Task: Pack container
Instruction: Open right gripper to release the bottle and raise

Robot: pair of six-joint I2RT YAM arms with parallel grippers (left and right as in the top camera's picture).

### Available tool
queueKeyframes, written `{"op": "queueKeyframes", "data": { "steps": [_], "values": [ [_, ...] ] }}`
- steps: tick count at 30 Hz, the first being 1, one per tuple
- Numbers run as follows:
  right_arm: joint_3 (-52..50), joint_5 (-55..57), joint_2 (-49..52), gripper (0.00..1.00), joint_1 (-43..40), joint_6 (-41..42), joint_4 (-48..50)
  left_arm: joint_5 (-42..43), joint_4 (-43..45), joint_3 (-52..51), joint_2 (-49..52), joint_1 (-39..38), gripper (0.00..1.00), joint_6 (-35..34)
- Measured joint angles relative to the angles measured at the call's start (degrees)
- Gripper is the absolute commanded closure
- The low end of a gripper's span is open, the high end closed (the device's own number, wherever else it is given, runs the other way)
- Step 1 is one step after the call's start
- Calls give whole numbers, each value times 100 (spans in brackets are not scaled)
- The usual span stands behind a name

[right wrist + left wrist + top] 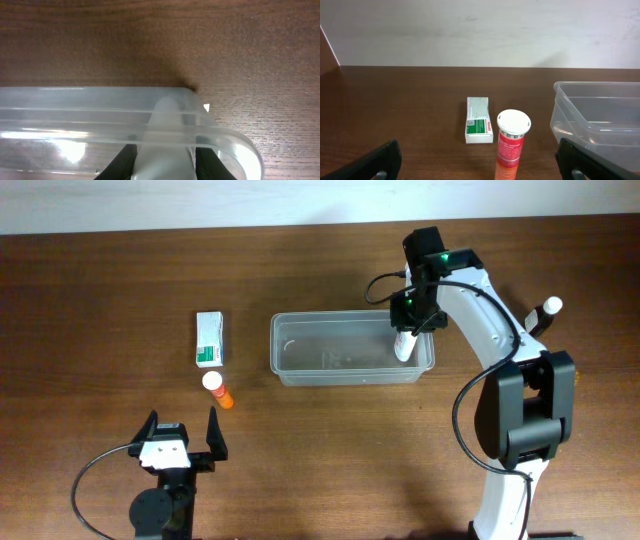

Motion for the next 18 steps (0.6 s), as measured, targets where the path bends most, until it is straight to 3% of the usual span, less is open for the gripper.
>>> {"op": "queueKeyframes", "data": {
  "steps": [11,18],
  "values": [
    [-2,0,0,82,0,0,70,0,0,0,0,2,1,0],
    [-2,0,-2,72,0,-2,22,0,0,0,0,0,1,0]
  ]
}}
